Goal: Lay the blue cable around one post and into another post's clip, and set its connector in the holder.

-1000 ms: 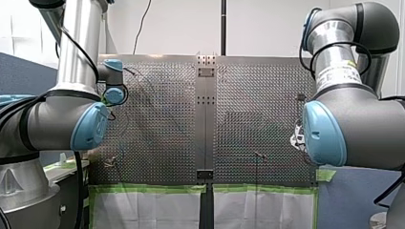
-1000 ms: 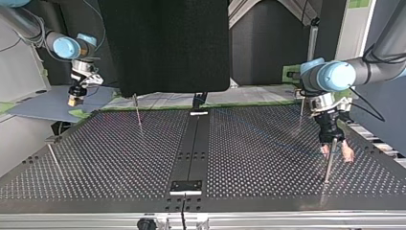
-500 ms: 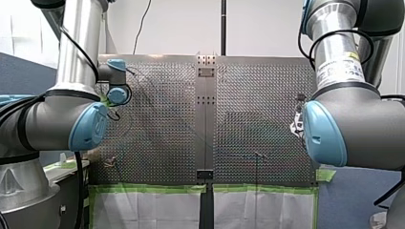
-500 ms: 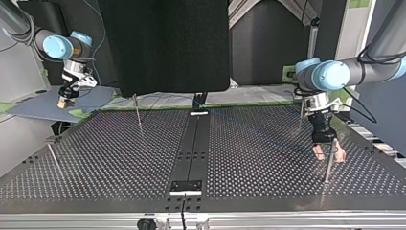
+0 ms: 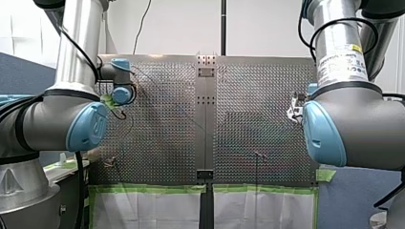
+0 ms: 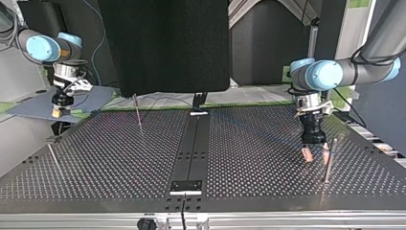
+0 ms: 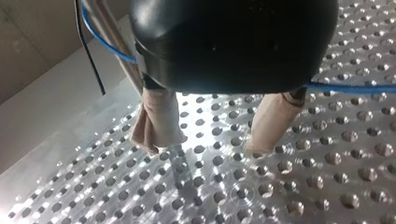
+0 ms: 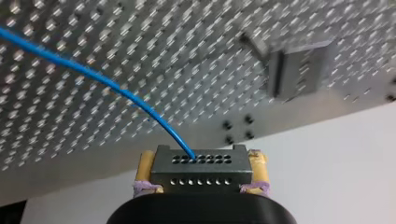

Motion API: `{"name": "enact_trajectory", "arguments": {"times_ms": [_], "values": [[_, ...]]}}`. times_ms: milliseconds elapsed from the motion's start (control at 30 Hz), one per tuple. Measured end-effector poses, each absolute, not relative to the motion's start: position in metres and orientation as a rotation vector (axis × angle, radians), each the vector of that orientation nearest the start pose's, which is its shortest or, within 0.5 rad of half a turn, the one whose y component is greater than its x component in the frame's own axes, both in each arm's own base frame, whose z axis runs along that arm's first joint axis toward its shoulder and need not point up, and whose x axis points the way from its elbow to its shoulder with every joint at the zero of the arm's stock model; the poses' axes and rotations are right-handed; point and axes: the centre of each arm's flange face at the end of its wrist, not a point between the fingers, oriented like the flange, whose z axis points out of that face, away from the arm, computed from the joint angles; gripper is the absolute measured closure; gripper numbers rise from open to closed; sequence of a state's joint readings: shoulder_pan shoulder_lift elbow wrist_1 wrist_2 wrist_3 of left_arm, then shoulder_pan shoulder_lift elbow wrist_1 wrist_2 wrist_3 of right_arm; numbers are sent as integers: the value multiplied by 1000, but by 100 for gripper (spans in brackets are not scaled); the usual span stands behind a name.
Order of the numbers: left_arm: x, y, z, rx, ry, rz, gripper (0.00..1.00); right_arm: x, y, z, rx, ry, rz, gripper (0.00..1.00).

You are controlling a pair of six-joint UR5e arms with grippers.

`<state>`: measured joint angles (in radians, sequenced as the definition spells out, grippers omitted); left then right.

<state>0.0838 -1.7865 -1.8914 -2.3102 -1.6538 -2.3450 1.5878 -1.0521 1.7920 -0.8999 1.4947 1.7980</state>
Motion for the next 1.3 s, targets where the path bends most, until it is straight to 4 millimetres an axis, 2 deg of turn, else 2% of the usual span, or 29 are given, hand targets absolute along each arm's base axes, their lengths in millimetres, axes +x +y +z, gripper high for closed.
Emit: {"name": "enact_trajectory", "arguments": {"times_ms": [433,833,967,1300], "values": [[561,-79,311,-608,1145,-537,0,157,-606,253,1059,-1106,1519,100],[560,-78,311,-620,1142,-527,0,148,-587,308,973,-1058,1523,100],[560,-78,311,-620,1142,-527,0,146,-586,305,987,-1070,1495,100],[560,-78,311,-621,1142,-528,0,146,-599,265,1028,-1084,1460,100]]}}
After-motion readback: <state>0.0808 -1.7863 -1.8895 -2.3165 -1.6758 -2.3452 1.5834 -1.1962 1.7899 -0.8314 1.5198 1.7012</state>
